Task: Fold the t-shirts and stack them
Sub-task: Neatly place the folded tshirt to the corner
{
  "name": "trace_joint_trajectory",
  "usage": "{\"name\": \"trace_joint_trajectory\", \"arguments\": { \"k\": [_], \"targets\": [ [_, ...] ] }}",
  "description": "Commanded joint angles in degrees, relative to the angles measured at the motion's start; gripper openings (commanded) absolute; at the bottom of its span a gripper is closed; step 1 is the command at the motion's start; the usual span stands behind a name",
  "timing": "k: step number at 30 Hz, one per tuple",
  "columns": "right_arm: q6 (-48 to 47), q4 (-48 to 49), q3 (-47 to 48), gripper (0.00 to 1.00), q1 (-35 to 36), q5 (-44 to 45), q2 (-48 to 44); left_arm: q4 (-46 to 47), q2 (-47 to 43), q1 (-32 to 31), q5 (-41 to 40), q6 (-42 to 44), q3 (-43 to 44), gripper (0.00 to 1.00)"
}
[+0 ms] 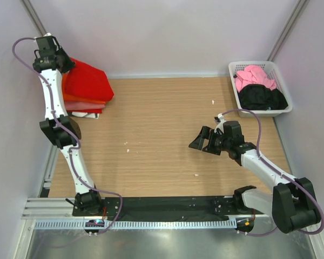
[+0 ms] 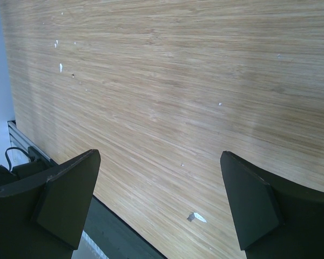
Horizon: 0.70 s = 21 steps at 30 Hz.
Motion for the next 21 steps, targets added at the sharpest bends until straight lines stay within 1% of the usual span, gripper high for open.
{"name": "trace_joint_trajectory", "arguments": {
  "k": [1,3,4,10,14,16,21],
  "targets": [
    [-0.7,2.2,0.1,1.00,0.4,0.0,0.5,8.1,0.0,0.7,-7.6,3.5,2.5,0.13],
    [-0.6,2.3,0.1,1.00,0.4,0.1,0.8,9.0,0.9,0.8,-8.5,4.6,2.5,0.16],
    [-0.7,2.3,0.1,1.00,0.4,0.1,0.9,9.2,1.5,0.8,-10.4,5.5,2.7,0.17],
    [-0.7,2.3,0.3,1.00,0.4,0.3,2.4,11.6,6.2,0.7,-11.5,7.8,1.9,0.23],
    [-0.7,2.5,0.6,1.00,0.4,0.6,3.2,11.2,8.7,0.8,-14.1,10.0,2.3,0.27],
    [-0.7,2.5,0.9,1.00,0.4,0.7,3.5,11.1,9.3,1.2,-15.5,10.8,2.2,0.31],
    [-0.7,2.6,0.9,1.00,0.4,0.5,3.6,12.5,9.7,3.1,-16.4,11.6,1.0,0.39]
  ]
}}
